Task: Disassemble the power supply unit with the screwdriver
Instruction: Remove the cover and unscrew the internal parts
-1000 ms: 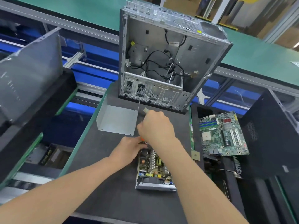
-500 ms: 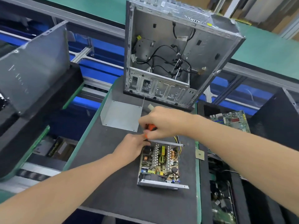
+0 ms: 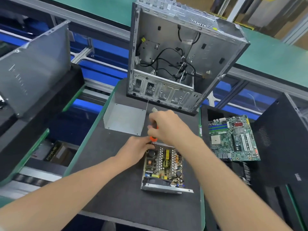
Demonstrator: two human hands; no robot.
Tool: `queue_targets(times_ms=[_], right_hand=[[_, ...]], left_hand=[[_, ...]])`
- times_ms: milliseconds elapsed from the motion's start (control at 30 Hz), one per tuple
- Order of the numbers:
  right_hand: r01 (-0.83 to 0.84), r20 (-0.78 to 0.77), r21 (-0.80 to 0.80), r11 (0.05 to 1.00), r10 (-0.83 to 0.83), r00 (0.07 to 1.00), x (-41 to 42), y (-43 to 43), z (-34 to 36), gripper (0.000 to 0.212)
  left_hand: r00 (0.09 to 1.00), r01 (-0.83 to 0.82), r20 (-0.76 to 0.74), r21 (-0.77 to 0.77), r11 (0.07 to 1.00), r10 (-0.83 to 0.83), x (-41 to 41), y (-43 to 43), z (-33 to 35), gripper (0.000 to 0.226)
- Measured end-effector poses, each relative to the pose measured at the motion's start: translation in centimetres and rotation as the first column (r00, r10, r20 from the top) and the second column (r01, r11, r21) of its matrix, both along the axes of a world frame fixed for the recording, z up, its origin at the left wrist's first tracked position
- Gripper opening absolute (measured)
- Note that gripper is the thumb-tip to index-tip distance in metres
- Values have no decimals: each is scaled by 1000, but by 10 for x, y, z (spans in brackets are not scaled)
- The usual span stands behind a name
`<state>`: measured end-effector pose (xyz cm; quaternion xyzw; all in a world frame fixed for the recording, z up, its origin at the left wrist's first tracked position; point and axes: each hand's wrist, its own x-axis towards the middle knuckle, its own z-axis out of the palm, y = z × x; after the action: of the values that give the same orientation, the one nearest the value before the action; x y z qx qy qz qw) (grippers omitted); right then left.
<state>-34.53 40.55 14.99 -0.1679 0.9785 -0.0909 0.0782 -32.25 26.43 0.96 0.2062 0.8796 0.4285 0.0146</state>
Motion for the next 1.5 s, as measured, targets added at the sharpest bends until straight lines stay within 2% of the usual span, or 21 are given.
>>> queue_targets(times_ms=[33, 100, 167, 267, 400, 467, 567, 667, 733, 800, 867, 967, 1033, 1200, 1267, 1400, 1500], right_hand=[[-159, 54, 21, 987, 158, 986, -6, 7, 7, 20], [-421, 139, 21, 907, 414, 899, -15, 17, 21, 22], [-582, 174, 54, 812, 566, 806, -21, 18, 28, 19], [-659, 179, 149, 737, 635, 751, -24, 8, 31, 12], [-698, 220, 148, 701, 665, 714, -21, -1, 38, 24], [-687, 225, 130, 715, 654, 722, -18, 0, 36, 23], [-628, 231, 158, 762, 590, 774, -14, 2, 32, 23], [-530, 138, 172, 830, 513, 847, -6, 0, 30, 22], [-384, -9, 281, 880, 402, 915, 0, -4, 25, 30], [-143, -153, 381, 914, 214, 965, 4, -9, 20, 37], [5, -136, 373, 928, 50, 989, 6, -13, 18, 36], [-26, 38, 289, 957, 16, 999, 2, -13, 23, 29], [-115, 127, 212, 971, 90, 988, 1, -8, 29, 15], [-343, 189, 153, 927, 314, 931, -4, 5, 34, 16], [-380, 190, 137, 915, 352, 917, -5, 6, 33, 14], [-335, 164, 110, 936, 315, 935, 0, 6, 31, 19], [-168, -87, 159, 973, 183, 979, 7, 5, 28, 31]], left_hand=[[1000, -1, 22, 39, 999, 1, 0, 0, 2, 18], [997, 19, 67, 77, 997, -24, -1, -4, 5, 20], [990, 21, 135, 85, 996, -33, -3, -10, 7, 22], [981, -70, 189, 152, 986, 41, -4, -21, 10, 31], [982, -70, 190, 259, 963, 21, -6, -24, 20, 25], [974, -33, 225, 273, 961, -30, -8, -22, 27, 22], [966, 38, 243, 212, 977, -91, -10, -19, 28, 28], [967, 16, 246, 196, 981, -65, -14, -17, 25, 24], [977, 5, 208, 182, 983, -44, -16, -15, 25, 27], [976, 9, 209, 217, 976, -56, -17, -10, 27, 31], [973, 27, 217, 237, 971, -79, -18, -8, 30, 28], [968, 69, 218, 237, 969, -122, -21, -11, 34, 27], [952, 112, 250, 247, 962, -175, -23, -16, 36, 17], [919, 157, 300, 316, 936, -255, -24, -23, 43, 13], [927, 146, 296, 283, 948, -231, -24, -22, 46, 11], [948, 120, 256, 266, 956, -190, -24, -18, 43, 29], [953, 128, 234, 264, 956, -192, -23, -16, 41, 29]])
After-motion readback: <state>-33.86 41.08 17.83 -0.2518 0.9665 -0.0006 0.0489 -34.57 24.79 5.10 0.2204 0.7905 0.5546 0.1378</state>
